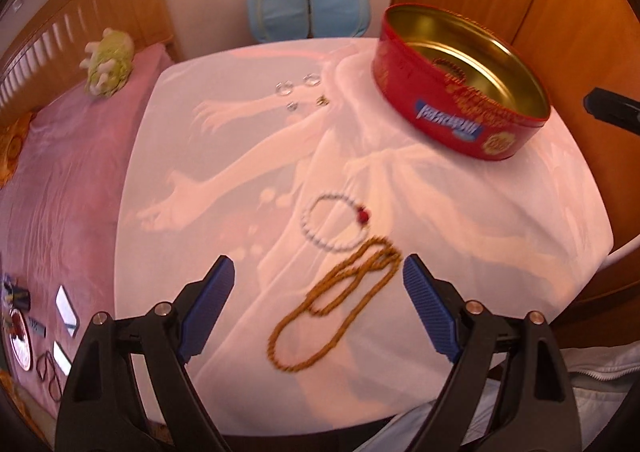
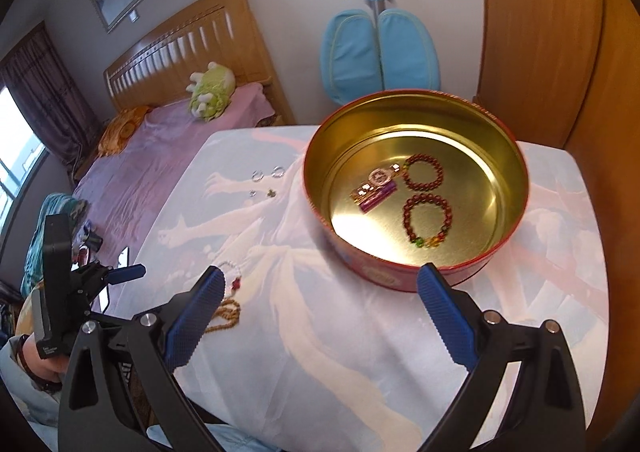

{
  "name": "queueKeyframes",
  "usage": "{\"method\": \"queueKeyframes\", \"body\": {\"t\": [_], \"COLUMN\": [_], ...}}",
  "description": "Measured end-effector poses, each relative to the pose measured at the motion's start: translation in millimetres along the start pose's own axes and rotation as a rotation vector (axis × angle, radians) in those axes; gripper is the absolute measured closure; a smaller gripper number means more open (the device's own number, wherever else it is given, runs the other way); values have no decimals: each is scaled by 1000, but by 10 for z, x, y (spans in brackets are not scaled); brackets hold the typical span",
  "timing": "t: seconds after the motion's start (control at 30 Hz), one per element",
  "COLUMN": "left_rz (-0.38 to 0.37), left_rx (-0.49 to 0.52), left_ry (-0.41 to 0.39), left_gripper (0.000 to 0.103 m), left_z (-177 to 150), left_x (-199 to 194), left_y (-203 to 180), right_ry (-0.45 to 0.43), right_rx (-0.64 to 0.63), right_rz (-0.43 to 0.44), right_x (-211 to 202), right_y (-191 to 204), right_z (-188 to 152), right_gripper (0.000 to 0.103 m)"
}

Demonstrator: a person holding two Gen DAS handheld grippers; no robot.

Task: Organize jewelry
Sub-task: 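Open both tools and withdraw them from the tin toward the remaining beads, then grasp the brown bead necklace with the left tool while the right grasps the white pearl bracelet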

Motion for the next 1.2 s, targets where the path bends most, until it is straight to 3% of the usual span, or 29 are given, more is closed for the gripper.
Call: {"method": "queueKeyframes", "body": {"t": [0.3,0.57,0.73,0.97,1.2], "left_rz": [1,32,16,27,9], "left_rx": [-45,7,46,127,102], "left_ry": [27,35,21,4,-46], "left_gripper": [19,19,19,19,19], "left_z": [-347,-413,-415,-379,-357], "left_x": [16,198,347,562,616], "left_y": [226,192,78,-95,-33], "right_ry": [95,212,248,280,305], "right_rx": [-79,-171,-219,-321,-329], "right_rz": [119,164,129,8,6], "right_x": [239,616,964,1641,1929], "right_y": [427,803,962,1031,1010], "right_z": [-272,-475,-484,-404,-356], "right_gripper": [5,5,5,5,6]}}
Point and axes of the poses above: each gripper's, at about its wrist camera, not at the fingertips, and x roughly the way its jaws point, y to its left, z to its top, the point moved 7 cm from there along x, roughly the way its jaws point, and after that the axes turned 1 degree about -y, right-handed, at the moved point
